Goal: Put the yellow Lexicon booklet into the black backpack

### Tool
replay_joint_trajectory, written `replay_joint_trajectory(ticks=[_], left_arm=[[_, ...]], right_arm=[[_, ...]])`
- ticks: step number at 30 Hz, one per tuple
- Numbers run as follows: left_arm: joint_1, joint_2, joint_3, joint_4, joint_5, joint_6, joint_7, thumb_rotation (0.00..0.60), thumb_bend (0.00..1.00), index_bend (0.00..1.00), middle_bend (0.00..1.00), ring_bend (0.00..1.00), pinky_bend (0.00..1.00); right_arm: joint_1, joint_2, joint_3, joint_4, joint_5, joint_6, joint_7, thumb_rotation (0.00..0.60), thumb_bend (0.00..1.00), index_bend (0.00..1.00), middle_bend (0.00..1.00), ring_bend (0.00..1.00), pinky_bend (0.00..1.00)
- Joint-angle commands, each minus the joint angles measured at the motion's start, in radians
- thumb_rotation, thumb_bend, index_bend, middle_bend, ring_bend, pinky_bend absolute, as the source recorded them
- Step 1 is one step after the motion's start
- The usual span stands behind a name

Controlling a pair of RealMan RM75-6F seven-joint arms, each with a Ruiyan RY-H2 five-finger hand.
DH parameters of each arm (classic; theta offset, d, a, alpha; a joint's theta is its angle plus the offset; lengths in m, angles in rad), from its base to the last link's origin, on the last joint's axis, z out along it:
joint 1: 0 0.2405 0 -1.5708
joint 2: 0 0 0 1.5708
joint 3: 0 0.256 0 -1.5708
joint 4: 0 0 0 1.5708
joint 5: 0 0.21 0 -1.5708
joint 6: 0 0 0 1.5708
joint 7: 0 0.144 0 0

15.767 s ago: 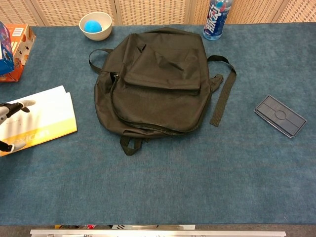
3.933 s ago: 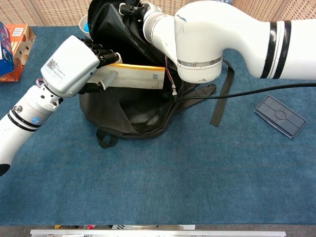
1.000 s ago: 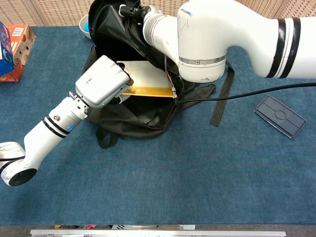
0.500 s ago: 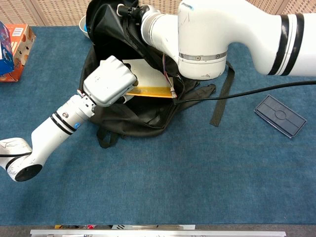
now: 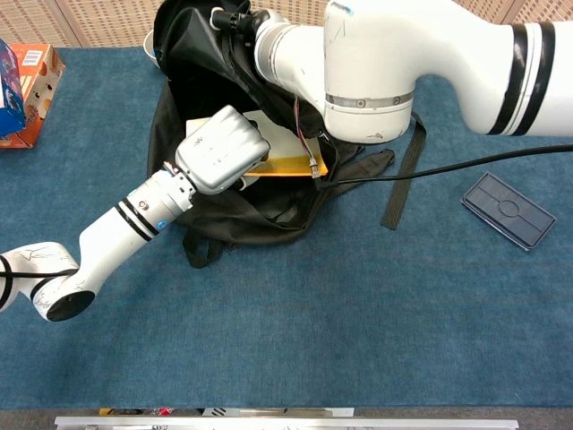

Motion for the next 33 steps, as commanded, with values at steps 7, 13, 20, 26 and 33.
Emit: replay_joint_trajectory(ticks=[7, 13, 20, 26, 33], left_arm=[[0.009, -0.005, -0.024, -0.014, -0.029, 0.026, 0.03, 0.6, 0.27, 0.76, 0.79, 0.62, 0.71], [0.012, -0.021, -0.051, -0.027, -0.051, 0.052, 0.079, 0.6, 0.26, 0.69, 0.77, 0.62, 0.71], [0.015, -0.033, -0.076, -0.04, -0.084, 0.048, 0.142, 0.6, 0.26, 0.69, 0.77, 0.62, 0.73], [0.027, -0.043, -0.089, -0.041, -0.118, 0.032, 0.217, 0.6, 0.26, 0.7, 0.77, 0.62, 0.75], [0.023, -0.064, -0.124, -0.04, -0.158, 0.027, 0.276, 0.6, 0.26, 0.71, 0.78, 0.63, 0.77]], right_arm=[[0.0, 0.001, -0.002, 0.001, 0.0, -0.004, 0.004, 0.6, 0.96, 0.57, 0.6, 0.61, 0.86], [0.001, 0.0, -0.005, -0.002, -0.002, 0.0, 0.007, 0.6, 0.96, 0.57, 0.6, 0.61, 0.86], [0.0, 0.001, -0.006, -0.009, -0.003, 0.004, 0.009, 0.6, 0.96, 0.57, 0.6, 0.61, 0.86], [-0.004, 0.004, -0.004, -0.015, -0.001, 0.002, 0.012, 0.6, 0.96, 0.57, 0.6, 0.61, 0.86], [-0.004, 0.006, -0.006, -0.016, 0.0, 0.0, 0.013, 0.6, 0.93, 0.57, 0.6, 0.61, 0.86]])
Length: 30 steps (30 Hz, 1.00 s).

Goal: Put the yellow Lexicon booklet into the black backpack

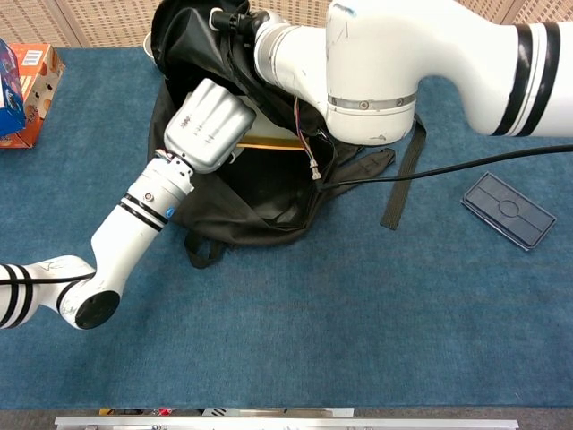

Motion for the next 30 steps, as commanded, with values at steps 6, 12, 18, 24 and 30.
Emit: replay_joint_trajectory(ticks=[6, 12, 18, 24, 30], left_arm=[[-0.001, -0.014, -0.016, -0.012, -0.027, -0.004, 0.027, 0.6, 0.26, 0.69, 0.78, 0.63, 0.79], [-0.004, -0.026, -0.02, -0.019, -0.035, 0.0, 0.054, 0.6, 0.26, 0.61, 0.78, 0.63, 0.79], [-0.025, -0.036, -0.049, -0.006, -0.06, -0.019, 0.085, 0.6, 0.26, 0.58, 0.77, 0.63, 0.79], [-0.047, -0.038, -0.061, 0.008, -0.069, -0.031, 0.085, 0.6, 0.26, 0.59, 0.77, 0.63, 0.79], [-0.049, -0.046, -0.062, 0.015, -0.088, -0.048, 0.092, 0.6, 0.26, 0.58, 0.76, 0.62, 0.79]], right_arm=[[0.0, 0.0, -0.002, 0.002, 0.0, -0.004, 0.001, 0.6, 0.92, 0.57, 0.6, 0.61, 0.86], [0.001, 0.0, -0.004, 0.0, 0.002, -0.002, 0.003, 0.6, 0.92, 0.57, 0.6, 0.61, 0.86], [0.001, 0.003, -0.002, -0.008, 0.006, 0.001, 0.004, 0.6, 0.92, 0.57, 0.6, 0.61, 0.86], [-0.002, 0.009, 0.0, -0.01, 0.011, -0.001, 0.005, 0.6, 0.92, 0.57, 0.6, 0.61, 0.86], [-0.002, 0.01, -0.001, -0.01, 0.018, -0.008, 0.006, 0.6, 0.92, 0.57, 0.6, 0.61, 0.86]])
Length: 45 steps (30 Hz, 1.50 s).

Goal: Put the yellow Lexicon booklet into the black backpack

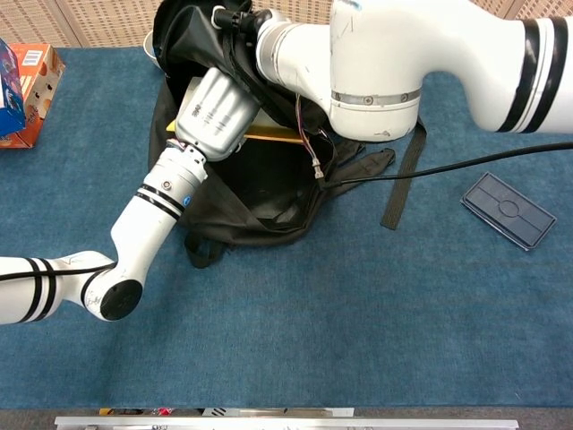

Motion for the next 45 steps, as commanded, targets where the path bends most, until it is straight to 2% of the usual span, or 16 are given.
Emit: replay_joint_trajectory(ticks=[1, 3, 7, 11, 16, 21, 33, 45], left_arm=[[0.001, -0.004, 0.0, 0.003, -0.008, -0.005, 0.008, 0.6, 0.26, 0.57, 0.76, 0.62, 0.79], [0.006, -0.005, -0.001, -0.003, -0.016, -0.004, 0.015, 0.6, 0.25, 0.54, 0.74, 0.61, 0.79], [0.027, 0.003, -0.012, -0.047, -0.047, -0.004, 0.038, 0.6, 0.15, 0.42, 0.63, 0.55, 0.79], [0.055, 0.026, -0.014, -0.122, -0.071, 0.009, 0.075, 0.6, 0.11, 0.3, 0.51, 0.47, 0.78], [0.105, 0.082, -0.01, -0.276, -0.111, 0.026, 0.158, 0.6, 0.09, 0.16, 0.37, 0.35, 0.68], [0.16, 0.161, 0.01, -0.445, -0.148, 0.047, 0.257, 0.6, 0.09, 0.06, 0.29, 0.27, 0.58], [0.266, 0.337, 0.08, -0.659, -0.165, 0.106, 0.295, 0.6, 0.09, 0.03, 0.25, 0.24, 0.54], [0.339, 0.458, 0.126, -0.749, -0.157, 0.147, 0.253, 0.6, 0.09, 0.03, 0.25, 0.24, 0.54]], right_arm=[[0.0, 0.0, -0.001, 0.001, 0.001, -0.001, 0.0, 0.6, 0.92, 0.57, 0.6, 0.61, 0.86], [0.001, 0.001, -0.002, 0.003, -0.001, -0.002, 0.001, 0.6, 0.92, 0.57, 0.6, 0.61, 0.86], [0.0, 0.001, -0.002, 0.008, -0.001, -0.006, 0.003, 0.6, 0.92, 0.57, 0.6, 0.61, 0.86], [0.0, 0.0, -0.004, 0.017, -0.001, -0.008, 0.004, 0.6, 0.92, 0.57, 0.6, 0.61, 0.86], [-0.002, 0.003, -0.006, 0.021, 0.001, -0.019, 0.004, 0.6, 0.92, 0.57, 0.6, 0.61, 0.86], [-0.011, 0.015, -0.009, 0.016, 0.002, -0.022, 0.002, 0.6, 0.92, 0.57, 0.6, 0.62, 0.86], [-0.047, 0.044, -0.042, -0.007, -0.002, -0.047, -0.001, 0.6, 0.92, 0.57, 0.6, 0.62, 0.86], [-0.057, 0.048, -0.091, -0.003, -0.037, -0.091, -0.009, 0.6, 0.89, 0.57, 0.59, 0.59, 0.85]])
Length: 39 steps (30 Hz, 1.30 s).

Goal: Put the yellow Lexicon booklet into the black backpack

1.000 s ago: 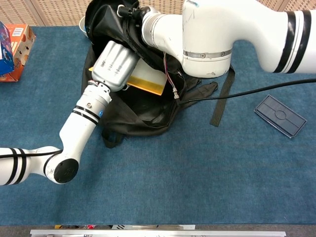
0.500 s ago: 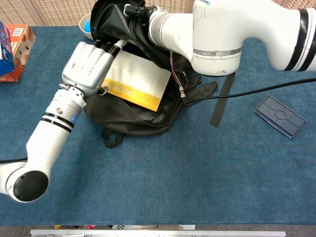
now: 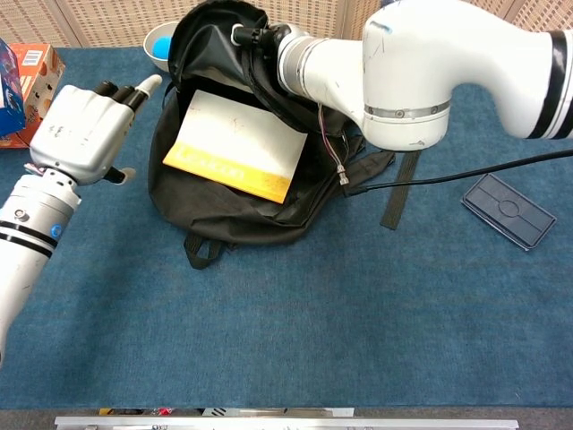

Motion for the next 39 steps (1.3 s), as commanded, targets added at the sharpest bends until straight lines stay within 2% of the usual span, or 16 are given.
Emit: replay_joint_trajectory(ticks=[1, 5, 9, 16, 19, 20, 28, 33, 39], left_arm=[[0.013, 0.018, 0.007, -0.016, 0.003, 0.009, -0.011, 0.6, 0.09, 0.03, 0.25, 0.24, 0.54], [0.025, 0.038, 0.007, -0.033, 0.009, 0.02, -0.024, 0.6, 0.09, 0.03, 0.25, 0.24, 0.54], [0.036, 0.058, 0.002, -0.048, 0.01, 0.031, -0.036, 0.6, 0.09, 0.03, 0.25, 0.24, 0.53], [0.047, 0.079, -0.006, -0.055, 0.002, 0.033, -0.048, 0.6, 0.09, 0.03, 0.25, 0.24, 0.53], [0.05, 0.083, -0.01, -0.055, -0.003, 0.032, -0.054, 0.6, 0.09, 0.03, 0.25, 0.24, 0.53], [0.051, 0.084, -0.012, -0.055, -0.004, 0.032, -0.056, 0.6, 0.09, 0.03, 0.25, 0.24, 0.53], [0.054, 0.094, -0.015, -0.057, 0.0, 0.032, -0.062, 0.6, 0.09, 0.03, 0.25, 0.24, 0.52], [0.058, 0.097, -0.014, -0.063, 0.002, 0.034, -0.063, 0.6, 0.09, 0.03, 0.25, 0.24, 0.52], [0.058, 0.101, -0.019, -0.065, 0.001, 0.031, -0.061, 0.6, 0.09, 0.03, 0.25, 0.24, 0.51]], right_arm=[[-0.001, 0.0, -0.02, -0.003, -0.021, -0.016, -0.007, 0.6, 0.88, 0.57, 0.58, 0.58, 0.84], [-0.009, 0.003, -0.049, -0.009, -0.047, -0.058, -0.011, 0.6, 0.81, 0.54, 0.51, 0.5, 0.73], [-0.014, 0.02, -0.091, -0.016, -0.072, -0.133, -0.025, 0.6, 0.72, 0.43, 0.42, 0.4, 0.59], [-0.016, 0.087, -0.164, -0.016, -0.106, -0.3, -0.036, 0.6, 0.31, 0.1, 0.22, 0.18, 0.27], [-0.021, 0.114, -0.182, -0.011, -0.137, -0.358, -0.021, 0.6, 0.17, 0.0, 0.16, 0.12, 0.18], [-0.023, 0.123, -0.184, -0.011, -0.147, -0.374, -0.009, 0.6, 0.13, 0.0, 0.14, 0.11, 0.16], [-0.062, 0.199, -0.182, -0.028, -0.264, -0.485, 0.057, 0.6, 0.0, 0.0, 0.07, 0.04, 0.07], [-0.088, 0.235, -0.195, -0.042, -0.351, -0.507, 0.088, 0.6, 0.0, 0.0, 0.04, 0.01, 0.05], [-0.132, 0.256, -0.175, -0.062, -0.437, -0.535, 0.147, 0.6, 0.0, 0.0, 0.0, 0.0, 0.0]])
